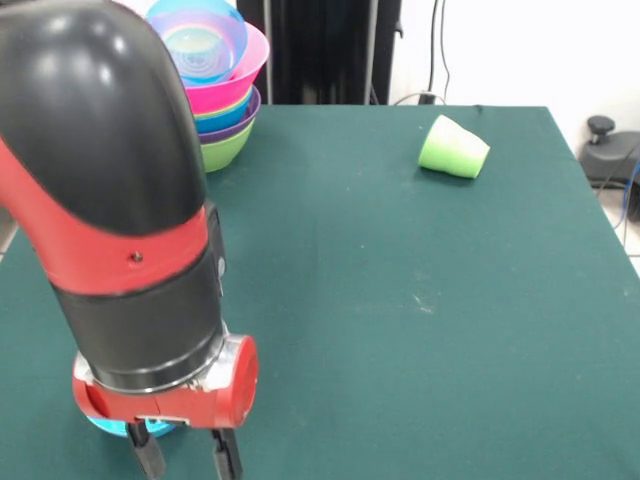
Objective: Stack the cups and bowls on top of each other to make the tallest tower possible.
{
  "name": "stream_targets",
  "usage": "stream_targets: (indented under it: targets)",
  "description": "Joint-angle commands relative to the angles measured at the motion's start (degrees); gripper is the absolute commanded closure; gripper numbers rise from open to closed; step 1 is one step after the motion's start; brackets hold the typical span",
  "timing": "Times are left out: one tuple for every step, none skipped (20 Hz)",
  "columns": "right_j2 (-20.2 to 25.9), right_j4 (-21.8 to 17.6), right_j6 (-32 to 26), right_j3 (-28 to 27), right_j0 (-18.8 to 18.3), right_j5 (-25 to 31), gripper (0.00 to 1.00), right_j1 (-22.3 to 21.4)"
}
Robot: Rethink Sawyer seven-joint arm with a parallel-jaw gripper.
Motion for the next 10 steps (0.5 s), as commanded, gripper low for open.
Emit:
stream_targets:
  targets:
    - [-2.63,-0.41,-10.85,3.74,0.45,6.91,0.00,-4.90]
    - [-1.74,-1.35,-11.64,2.35,0.84,7.99,0.00,-4.84]
    - [-1.23,-1.44,-11.83,1.85,0.90,8.47,0.00,-4.78]
    - [-0.90,-1.75,-12.25,1.50,0.97,8.40,0.00,-4.83]
    - [-0.77,-1.93,-12.52,1.34,1.00,8.72,0.00,-4.87]
    - [-0.49,-2.19,-12.60,1.07,1.03,8.63,0.00,-4.72]
    - [-0.84,-1.91,-12.27,1.47,0.97,8.35,0.00,-4.79]
    - [-1.55,-1.35,-11.84,2.29,0.82,7.84,0.00,-5.12]
    - [-1.97,-1.00,-11.58,2.85,0.73,7.59,0.00,-5.37]
    - [-2.40,-0.64,-11.32,3.41,0.63,7.35,0.00,-5.62]
